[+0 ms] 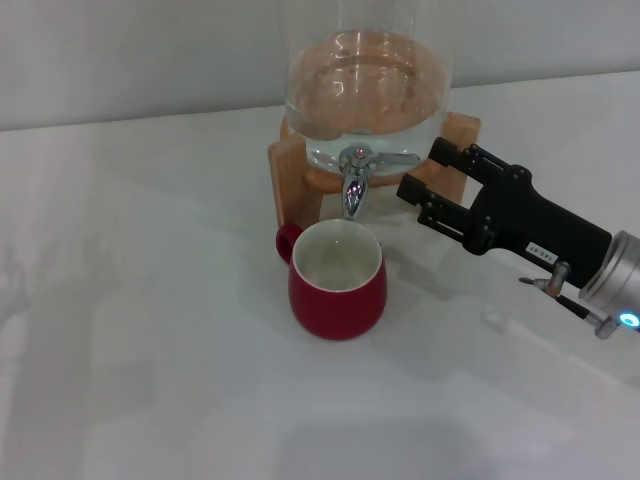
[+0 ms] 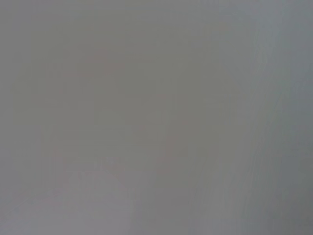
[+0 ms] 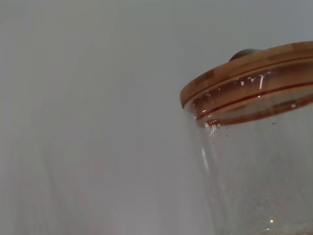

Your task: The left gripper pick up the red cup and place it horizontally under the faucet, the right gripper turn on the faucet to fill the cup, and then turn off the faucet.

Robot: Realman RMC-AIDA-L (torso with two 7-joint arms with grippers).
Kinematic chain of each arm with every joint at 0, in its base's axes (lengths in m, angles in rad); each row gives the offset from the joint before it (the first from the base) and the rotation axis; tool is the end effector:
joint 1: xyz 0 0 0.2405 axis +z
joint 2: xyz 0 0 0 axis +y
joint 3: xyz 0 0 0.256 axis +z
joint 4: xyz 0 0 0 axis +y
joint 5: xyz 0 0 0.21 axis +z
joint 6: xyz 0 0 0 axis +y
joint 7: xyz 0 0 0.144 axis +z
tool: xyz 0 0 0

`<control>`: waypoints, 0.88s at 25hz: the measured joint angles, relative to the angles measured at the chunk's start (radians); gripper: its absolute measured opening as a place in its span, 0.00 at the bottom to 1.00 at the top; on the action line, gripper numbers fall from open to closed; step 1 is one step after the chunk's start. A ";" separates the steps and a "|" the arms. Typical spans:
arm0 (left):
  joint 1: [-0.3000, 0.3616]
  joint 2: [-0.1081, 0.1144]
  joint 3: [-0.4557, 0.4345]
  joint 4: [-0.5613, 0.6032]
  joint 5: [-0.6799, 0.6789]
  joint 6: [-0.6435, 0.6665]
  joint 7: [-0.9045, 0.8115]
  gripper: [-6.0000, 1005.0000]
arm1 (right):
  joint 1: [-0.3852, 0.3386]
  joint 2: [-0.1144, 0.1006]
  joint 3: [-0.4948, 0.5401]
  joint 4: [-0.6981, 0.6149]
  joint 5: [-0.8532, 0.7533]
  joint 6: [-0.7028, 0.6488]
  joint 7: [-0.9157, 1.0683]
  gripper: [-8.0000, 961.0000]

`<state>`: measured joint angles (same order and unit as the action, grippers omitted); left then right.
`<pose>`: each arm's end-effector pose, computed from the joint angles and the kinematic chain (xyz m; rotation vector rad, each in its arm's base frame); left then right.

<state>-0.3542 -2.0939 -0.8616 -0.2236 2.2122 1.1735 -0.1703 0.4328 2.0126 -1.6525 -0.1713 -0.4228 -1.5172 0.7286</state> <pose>-0.3405 0.3101 -0.0150 -1.4707 -0.6642 -0.7439 0.2722 0.3031 -0.0166 -2.1555 0.4720 1.2102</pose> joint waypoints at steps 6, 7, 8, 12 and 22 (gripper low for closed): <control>-0.003 0.000 0.000 -0.002 0.000 0.000 0.001 0.44 | 0.008 0.000 -0.010 -0.001 -0.003 0.001 0.014 0.79; -0.004 0.000 0.000 -0.002 0.000 0.000 0.001 0.44 | 0.009 0.000 -0.011 -0.001 -0.003 0.002 0.016 0.79; -0.005 0.000 0.000 -0.002 0.000 0.000 0.001 0.44 | 0.009 0.000 -0.011 -0.001 -0.003 0.002 0.019 0.79; -0.008 0.001 -0.001 -0.002 0.000 -0.001 0.001 0.44 | 0.012 0.000 -0.019 -0.001 -0.006 0.002 0.025 0.79; -0.012 0.003 -0.001 -0.002 0.000 -0.004 0.002 0.44 | 0.022 0.000 -0.027 -0.014 -0.025 0.004 0.049 0.79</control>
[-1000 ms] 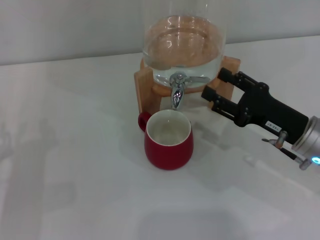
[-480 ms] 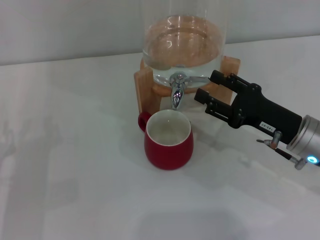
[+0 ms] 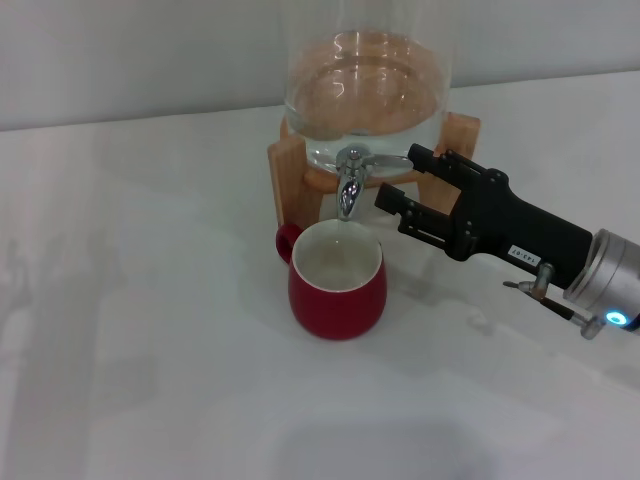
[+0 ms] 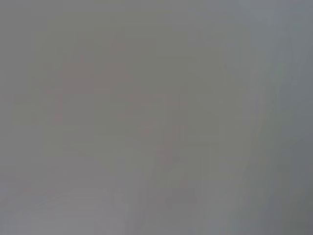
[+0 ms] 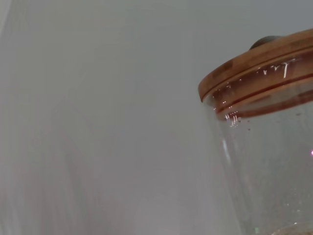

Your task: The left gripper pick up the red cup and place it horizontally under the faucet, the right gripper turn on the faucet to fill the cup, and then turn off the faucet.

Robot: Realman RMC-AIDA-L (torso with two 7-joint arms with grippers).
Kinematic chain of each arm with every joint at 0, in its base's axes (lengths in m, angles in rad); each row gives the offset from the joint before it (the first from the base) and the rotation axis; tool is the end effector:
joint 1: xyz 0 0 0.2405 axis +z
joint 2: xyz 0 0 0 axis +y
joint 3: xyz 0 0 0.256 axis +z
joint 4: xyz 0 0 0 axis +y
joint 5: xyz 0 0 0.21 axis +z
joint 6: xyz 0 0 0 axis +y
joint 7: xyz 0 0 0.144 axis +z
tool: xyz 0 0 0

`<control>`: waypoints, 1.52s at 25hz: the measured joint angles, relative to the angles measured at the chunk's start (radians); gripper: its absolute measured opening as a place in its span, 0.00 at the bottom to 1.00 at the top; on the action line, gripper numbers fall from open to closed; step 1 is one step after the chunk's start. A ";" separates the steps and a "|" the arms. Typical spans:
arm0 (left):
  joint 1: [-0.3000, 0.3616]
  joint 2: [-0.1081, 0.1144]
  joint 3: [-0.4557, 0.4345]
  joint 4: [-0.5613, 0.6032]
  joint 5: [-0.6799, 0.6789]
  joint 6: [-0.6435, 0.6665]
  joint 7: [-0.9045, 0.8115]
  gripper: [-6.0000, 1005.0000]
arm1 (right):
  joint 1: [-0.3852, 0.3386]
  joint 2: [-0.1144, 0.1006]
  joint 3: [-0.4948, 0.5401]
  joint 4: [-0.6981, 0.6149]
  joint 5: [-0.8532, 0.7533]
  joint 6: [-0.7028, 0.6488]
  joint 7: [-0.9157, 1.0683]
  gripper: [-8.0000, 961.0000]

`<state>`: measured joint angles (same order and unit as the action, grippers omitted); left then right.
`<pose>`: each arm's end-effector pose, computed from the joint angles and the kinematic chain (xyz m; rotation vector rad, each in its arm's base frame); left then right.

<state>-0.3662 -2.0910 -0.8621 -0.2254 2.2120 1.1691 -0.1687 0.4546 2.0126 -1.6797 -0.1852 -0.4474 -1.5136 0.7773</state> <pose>-0.3375 0.3147 -0.0142 -1.4765 -0.6559 -0.7488 0.2618 0.3059 -0.0228 -2.2236 0.4883 1.2392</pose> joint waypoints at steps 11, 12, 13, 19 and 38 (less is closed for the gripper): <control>-0.002 0.000 0.000 0.000 0.000 0.000 0.000 0.44 | 0.001 0.000 -0.008 -0.010 -0.008 0.000 0.009 0.79; -0.003 0.000 0.000 0.000 0.000 0.000 0.000 0.44 | 0.001 0.000 -0.010 -0.010 -0.008 0.000 0.012 0.79; -0.003 0.000 0.000 0.000 0.000 0.000 0.000 0.44 | 0.001 0.000 -0.010 -0.010 -0.008 0.000 0.014 0.79; -0.006 0.000 0.000 0.000 0.000 0.000 0.000 0.44 | -0.004 -0.001 -0.011 -0.010 -0.008 -0.003 0.016 0.79; -0.022 0.000 0.000 0.000 0.000 -0.002 0.000 0.44 | -0.001 -0.009 -0.012 -0.023 -0.022 -0.014 0.049 0.78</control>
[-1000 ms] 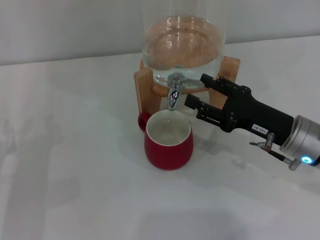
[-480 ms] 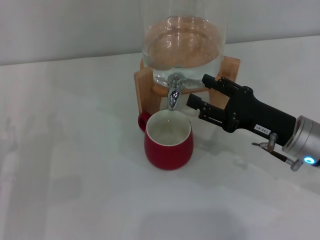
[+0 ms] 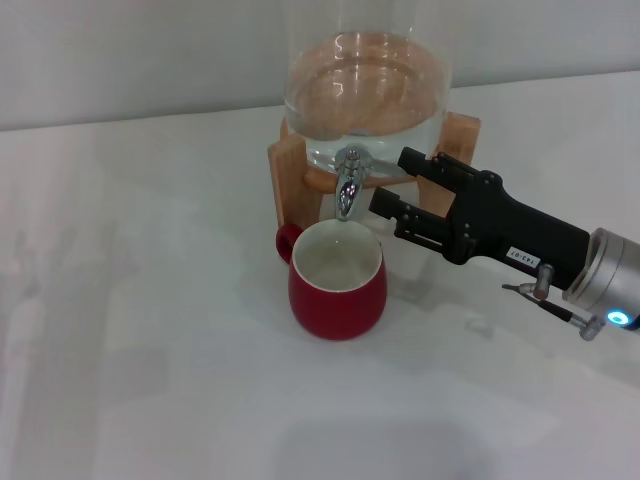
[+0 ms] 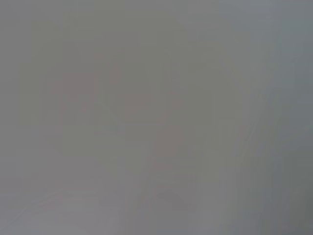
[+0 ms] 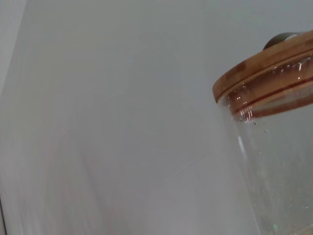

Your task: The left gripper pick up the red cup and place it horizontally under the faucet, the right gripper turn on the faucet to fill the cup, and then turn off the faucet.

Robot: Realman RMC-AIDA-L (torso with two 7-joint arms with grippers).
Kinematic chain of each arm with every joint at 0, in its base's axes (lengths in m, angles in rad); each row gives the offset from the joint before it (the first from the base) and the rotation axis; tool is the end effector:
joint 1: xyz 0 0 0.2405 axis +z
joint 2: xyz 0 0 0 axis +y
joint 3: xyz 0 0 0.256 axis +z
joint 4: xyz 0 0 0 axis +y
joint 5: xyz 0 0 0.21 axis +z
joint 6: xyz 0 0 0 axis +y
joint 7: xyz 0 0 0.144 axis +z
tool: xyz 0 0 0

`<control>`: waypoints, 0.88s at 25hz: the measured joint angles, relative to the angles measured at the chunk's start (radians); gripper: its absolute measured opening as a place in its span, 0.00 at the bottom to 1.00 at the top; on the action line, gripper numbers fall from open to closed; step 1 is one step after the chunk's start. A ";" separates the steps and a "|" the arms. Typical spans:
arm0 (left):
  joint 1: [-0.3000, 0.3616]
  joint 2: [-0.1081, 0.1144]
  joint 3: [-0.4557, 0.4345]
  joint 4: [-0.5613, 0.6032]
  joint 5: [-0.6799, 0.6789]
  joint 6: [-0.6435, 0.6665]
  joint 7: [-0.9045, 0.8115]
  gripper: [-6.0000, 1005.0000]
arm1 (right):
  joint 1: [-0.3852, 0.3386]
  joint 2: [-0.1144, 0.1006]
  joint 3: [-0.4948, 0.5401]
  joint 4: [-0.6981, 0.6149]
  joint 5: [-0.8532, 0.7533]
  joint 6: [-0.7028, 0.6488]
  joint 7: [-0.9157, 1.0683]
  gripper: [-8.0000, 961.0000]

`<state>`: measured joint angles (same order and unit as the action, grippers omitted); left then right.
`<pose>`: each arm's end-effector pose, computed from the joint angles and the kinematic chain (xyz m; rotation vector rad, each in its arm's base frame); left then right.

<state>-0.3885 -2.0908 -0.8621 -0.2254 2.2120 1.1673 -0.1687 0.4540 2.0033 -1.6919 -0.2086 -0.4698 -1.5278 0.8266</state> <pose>-0.3307 0.3222 -0.0143 -1.4865 -0.6416 -0.7644 0.2570 0.3047 -0.0217 -2.2655 0.5030 1.2750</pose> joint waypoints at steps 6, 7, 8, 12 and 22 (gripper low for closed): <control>-0.002 0.000 0.000 0.000 0.000 0.000 0.000 0.44 | 0.000 -0.003 0.000 -0.008 -0.013 0.000 0.010 0.78; -0.003 0.000 0.000 0.000 0.000 0.000 0.000 0.44 | -0.001 -0.004 0.000 -0.010 -0.016 0.000 0.013 0.78; -0.003 0.000 0.000 0.000 0.000 0.000 0.000 0.44 | -0.002 -0.005 0.000 -0.013 -0.020 0.000 0.017 0.78; -0.004 0.000 0.000 0.000 0.000 0.000 0.000 0.44 | 0.000 -0.009 0.000 -0.014 -0.031 0.000 0.028 0.78; -0.004 0.000 0.000 0.000 0.000 0.000 0.000 0.44 | -0.006 -0.009 0.000 -0.038 -0.070 0.001 0.045 0.78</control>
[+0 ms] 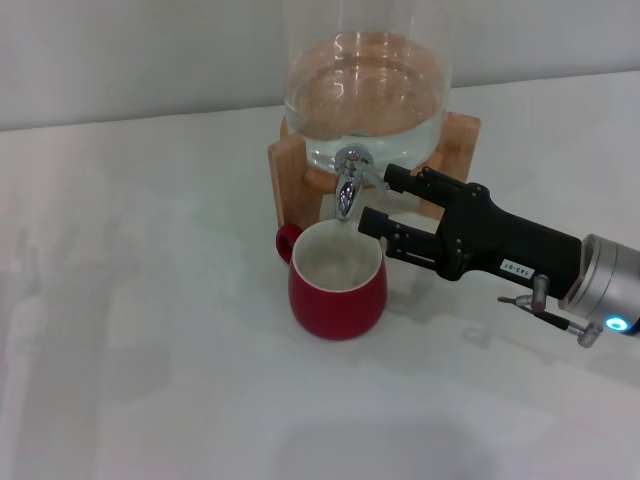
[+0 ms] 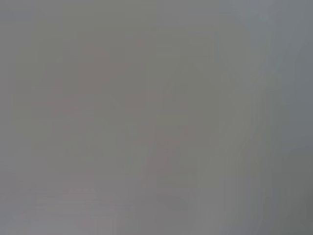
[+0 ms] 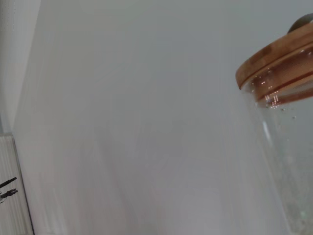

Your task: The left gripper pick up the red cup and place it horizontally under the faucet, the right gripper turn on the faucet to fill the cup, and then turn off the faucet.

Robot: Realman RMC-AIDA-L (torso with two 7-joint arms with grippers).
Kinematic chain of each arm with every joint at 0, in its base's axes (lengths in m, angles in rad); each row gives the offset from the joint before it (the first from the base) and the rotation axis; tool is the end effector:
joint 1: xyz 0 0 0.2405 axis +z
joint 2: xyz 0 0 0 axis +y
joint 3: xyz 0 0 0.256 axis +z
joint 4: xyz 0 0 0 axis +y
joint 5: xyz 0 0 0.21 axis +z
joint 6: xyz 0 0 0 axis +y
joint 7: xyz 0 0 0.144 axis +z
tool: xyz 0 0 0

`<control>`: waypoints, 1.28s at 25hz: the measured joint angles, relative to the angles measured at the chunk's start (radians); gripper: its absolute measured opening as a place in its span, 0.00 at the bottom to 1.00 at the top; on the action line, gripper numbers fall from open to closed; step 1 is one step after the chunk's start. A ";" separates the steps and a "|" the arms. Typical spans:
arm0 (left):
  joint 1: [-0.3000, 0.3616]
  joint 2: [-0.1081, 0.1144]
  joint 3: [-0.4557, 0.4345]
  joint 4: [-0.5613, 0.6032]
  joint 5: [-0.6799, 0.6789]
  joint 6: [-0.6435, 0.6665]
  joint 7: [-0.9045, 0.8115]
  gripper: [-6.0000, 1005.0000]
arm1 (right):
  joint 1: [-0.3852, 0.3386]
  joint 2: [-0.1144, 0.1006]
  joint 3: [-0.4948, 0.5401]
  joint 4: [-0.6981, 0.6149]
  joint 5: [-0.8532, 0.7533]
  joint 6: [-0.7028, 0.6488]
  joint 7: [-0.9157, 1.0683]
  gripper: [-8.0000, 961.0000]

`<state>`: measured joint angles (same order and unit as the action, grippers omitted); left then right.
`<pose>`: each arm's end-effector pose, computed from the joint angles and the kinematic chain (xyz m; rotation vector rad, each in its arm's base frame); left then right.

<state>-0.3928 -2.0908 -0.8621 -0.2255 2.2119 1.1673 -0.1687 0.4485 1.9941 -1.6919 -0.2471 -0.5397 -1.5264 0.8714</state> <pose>-0.3292 0.3236 -0.0143 -1.4882 -0.6387 -0.7679 0.2526 0.3018 -0.0244 -2.3444 0.5047 1.2771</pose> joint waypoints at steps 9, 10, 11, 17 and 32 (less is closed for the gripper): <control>0.000 0.000 0.000 0.000 0.000 0.001 0.000 0.44 | -0.005 -0.002 0.000 -0.012 -0.016 -0.002 0.011 0.78; 0.001 0.000 0.000 0.000 0.000 0.001 0.000 0.44 | -0.005 -0.002 0.000 -0.012 -0.017 -0.002 0.011 0.78; 0.001 0.000 0.000 0.000 0.000 0.002 0.000 0.44 | -0.005 -0.002 0.000 -0.013 -0.019 -0.002 0.012 0.78; 0.003 0.000 0.000 0.000 0.000 0.004 0.000 0.44 | -0.005 -0.002 0.000 -0.015 -0.027 -0.004 0.016 0.78; 0.003 0.000 0.000 0.000 0.000 0.005 0.000 0.44 | -0.007 -0.002 0.000 -0.025 -0.039 -0.006 0.026 0.78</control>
<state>-0.3896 -2.0908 -0.8621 -0.2255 2.2119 1.1720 -0.1683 0.4417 1.9926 -1.6916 -0.2716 -0.5787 -1.5324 0.8974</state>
